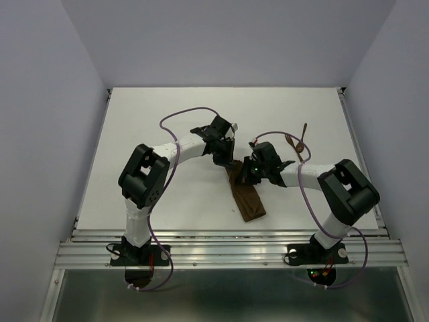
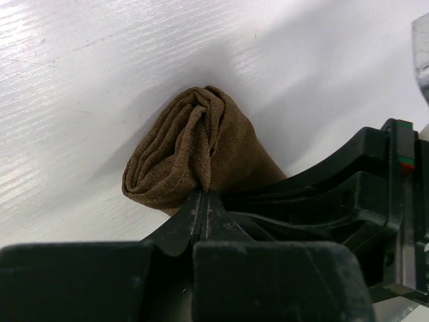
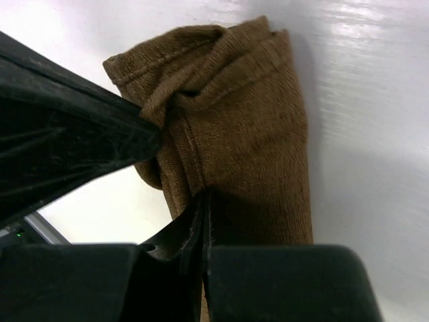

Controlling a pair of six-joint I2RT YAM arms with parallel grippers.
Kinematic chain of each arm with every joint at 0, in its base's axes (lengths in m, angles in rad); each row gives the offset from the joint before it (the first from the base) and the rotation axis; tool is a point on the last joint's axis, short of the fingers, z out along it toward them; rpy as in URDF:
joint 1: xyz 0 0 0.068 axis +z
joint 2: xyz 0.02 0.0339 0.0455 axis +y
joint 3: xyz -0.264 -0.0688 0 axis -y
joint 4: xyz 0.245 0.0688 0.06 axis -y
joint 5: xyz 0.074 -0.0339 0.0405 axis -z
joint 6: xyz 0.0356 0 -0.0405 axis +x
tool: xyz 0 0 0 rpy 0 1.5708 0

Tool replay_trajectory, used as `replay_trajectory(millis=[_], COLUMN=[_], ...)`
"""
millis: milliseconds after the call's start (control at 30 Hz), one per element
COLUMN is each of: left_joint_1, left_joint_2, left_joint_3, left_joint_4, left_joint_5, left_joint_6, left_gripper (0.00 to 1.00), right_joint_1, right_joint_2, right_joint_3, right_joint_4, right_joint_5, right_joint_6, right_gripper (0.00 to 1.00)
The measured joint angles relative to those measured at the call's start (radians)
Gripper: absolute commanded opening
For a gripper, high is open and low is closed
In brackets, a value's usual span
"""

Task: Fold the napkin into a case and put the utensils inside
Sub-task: Stuff the top corner of the smaller-rectangle-folded napkin into the folded napkin.

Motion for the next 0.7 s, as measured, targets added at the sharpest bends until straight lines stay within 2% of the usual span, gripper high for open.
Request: replay_trajectory(millis=[333, 400, 500, 667, 700], left_joint_1=[0.000, 0.000, 0.000, 0.000, 0.000], left_joint_2=[0.004, 0.011, 0.032, 0.047, 0.047], left_joint_3=[0.000, 0.000, 0.015, 0.060, 0.077], left_joint_4=[0.021, 0.025, 0.013, -0.031, -0.042], left_joint_5=[0.008, 0.009, 0.006, -0.011, -0.020], left_joint_6=[-0.013, -0.016, -0.017, 0.002, 0.010], left_gripper=[0.00, 0.21, 0.39, 0.48, 0.53], right_joint_1=[0.004, 0.004, 0.004, 0.005, 0.005], right_joint_2=[0.067, 0.067, 0.067, 0.069, 0.073], right_joint_3=[0.064, 0.064, 0.067, 0.087, 0.094], right_joint_4=[0.010, 0.009, 0.005, -0.012, -0.018], right_joint_5=[0.018, 0.024, 0.036, 0.074, 0.081], right_joint_6=[0.055, 0.065, 0.074, 0.074, 0.074], right_gripper=[0.01, 0.01, 0.01, 0.01, 0.01])
